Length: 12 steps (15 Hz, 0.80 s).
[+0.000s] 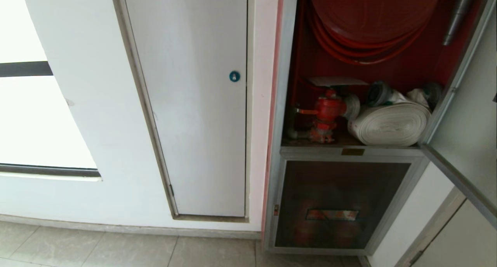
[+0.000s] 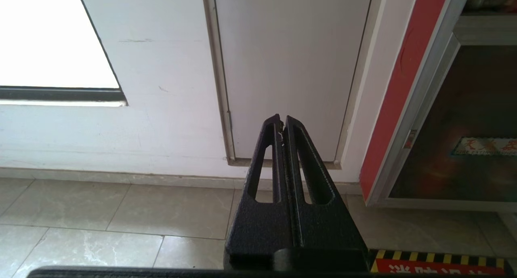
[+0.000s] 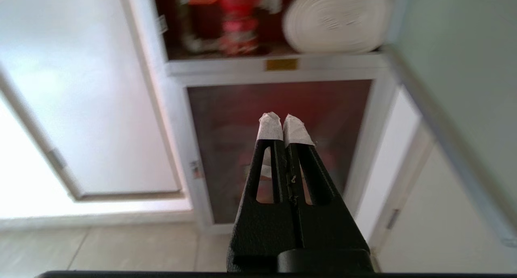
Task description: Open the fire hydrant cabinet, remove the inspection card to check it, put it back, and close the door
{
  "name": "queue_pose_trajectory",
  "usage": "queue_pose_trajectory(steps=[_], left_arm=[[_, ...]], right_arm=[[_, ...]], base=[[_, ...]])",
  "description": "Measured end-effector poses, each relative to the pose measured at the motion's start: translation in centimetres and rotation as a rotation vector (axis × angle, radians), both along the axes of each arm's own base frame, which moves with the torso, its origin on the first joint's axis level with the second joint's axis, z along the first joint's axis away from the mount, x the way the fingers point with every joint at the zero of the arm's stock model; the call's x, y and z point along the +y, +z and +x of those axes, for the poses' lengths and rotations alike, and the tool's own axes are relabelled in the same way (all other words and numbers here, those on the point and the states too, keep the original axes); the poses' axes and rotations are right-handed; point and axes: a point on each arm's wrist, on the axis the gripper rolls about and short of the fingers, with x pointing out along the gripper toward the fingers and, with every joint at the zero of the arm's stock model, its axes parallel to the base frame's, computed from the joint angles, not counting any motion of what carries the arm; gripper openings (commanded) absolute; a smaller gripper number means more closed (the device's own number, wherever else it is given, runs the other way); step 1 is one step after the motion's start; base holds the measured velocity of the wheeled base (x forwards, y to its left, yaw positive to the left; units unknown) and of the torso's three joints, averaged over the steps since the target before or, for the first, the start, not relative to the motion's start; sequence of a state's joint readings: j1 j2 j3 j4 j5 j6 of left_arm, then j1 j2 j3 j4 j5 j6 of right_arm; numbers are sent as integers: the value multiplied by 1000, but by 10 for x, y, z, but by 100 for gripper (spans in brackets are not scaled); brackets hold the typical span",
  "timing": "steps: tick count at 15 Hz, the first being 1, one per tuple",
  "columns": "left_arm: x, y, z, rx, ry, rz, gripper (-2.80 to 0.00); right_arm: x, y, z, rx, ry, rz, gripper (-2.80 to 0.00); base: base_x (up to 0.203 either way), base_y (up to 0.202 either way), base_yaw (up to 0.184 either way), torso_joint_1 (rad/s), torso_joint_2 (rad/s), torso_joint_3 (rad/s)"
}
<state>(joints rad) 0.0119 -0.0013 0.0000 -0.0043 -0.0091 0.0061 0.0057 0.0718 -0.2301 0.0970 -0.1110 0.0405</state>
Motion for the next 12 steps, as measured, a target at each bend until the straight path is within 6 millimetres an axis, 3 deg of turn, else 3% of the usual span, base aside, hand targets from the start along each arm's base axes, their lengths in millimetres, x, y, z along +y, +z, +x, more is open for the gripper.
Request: queue_pose_trajectory(steps=[5, 12], left_arm=[[0, 0, 0, 0, 0, 0, -280], [0, 0, 0, 0, 0, 0, -280]], right_arm=[[-4, 45, 10, 11, -180, 8, -280], [-10, 76, 15, -19, -490, -12, -280]], base=[[0, 0, 0, 0, 0, 0], [0, 0, 0, 0, 0, 0]])
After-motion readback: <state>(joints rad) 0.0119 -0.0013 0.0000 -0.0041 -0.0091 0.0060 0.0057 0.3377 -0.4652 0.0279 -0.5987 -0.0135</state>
